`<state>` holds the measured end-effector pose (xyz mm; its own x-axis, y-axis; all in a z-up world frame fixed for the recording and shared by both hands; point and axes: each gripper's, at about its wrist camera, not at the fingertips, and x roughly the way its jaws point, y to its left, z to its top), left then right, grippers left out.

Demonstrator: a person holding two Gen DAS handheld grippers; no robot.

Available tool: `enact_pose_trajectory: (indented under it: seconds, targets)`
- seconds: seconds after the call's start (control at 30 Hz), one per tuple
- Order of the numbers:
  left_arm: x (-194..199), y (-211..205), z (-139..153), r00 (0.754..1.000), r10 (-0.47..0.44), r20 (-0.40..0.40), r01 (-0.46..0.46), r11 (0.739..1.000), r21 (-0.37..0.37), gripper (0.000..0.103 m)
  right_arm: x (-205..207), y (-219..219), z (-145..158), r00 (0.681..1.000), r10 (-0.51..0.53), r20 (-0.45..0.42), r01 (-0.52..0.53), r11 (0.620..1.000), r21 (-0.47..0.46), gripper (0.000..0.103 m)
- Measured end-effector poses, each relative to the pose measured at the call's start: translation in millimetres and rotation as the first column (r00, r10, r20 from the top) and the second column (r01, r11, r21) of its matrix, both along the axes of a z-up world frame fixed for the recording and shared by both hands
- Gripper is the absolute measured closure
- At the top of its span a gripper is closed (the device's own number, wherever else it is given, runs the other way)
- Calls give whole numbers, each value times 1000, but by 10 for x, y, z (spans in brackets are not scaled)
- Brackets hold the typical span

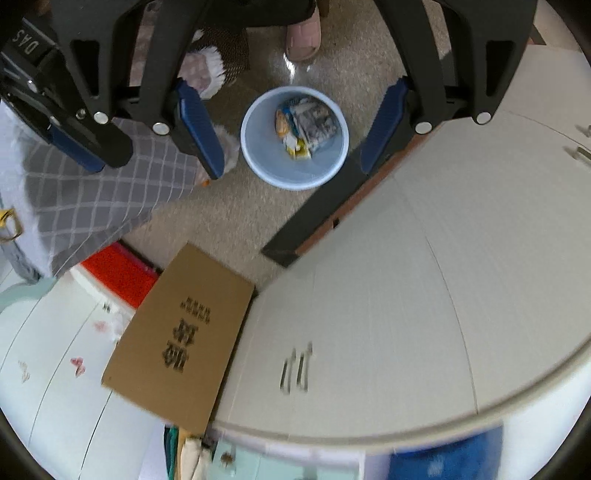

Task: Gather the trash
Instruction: 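Move both tools back over the table toward the teal tube and white box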

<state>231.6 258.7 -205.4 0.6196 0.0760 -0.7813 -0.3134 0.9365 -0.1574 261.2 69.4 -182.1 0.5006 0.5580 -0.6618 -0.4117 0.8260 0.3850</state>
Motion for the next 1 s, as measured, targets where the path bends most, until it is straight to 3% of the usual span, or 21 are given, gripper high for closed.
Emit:
enact_pose_trajectory:
  seconds: [0.17, 0.27, 0.43, 0.6, 0.7, 0.83, 1.0]
  targets:
    - [-148, -207, 514, 993, -8, 116, 6, 1000, 13, 26, -166, -278, 527, 995, -26, 98, 19, 997, 71, 35]
    - [-171, -492, 801, 983, -60, 173, 54, 998, 35, 23, -221, -552, 769, 986, -72, 148, 58, 994, 98, 33]
    - [-52, -1088, 1049, 966, -163, 200, 156, 986, 52, 23, -255, -1188, 1020, 967, -160, 196, 142, 985, 101, 32]
    - [160, -1939, 1141, 931, -311, 192, 304, 950, 65, 23, -291, -2023, 1106, 933, -281, 225, 274, 960, 64, 32]
    - [314, -2461, 1150, 901, -398, 174, 388, 917, 88, 23, -318, -2658, 1100, 894, -384, 231, 387, 922, 36, 32]
    - [516, -3108, 1100, 857, -498, 136, 494, 867, 64, 23, -364, -3534, 1010, 815, -541, 207, 549, 836, 20, 32]
    - [731, -4016, 1003, 797, -598, 84, 594, 801, 67, 23, -398, -4315, 840, 732, -664, 156, 669, 743, 23, 30]
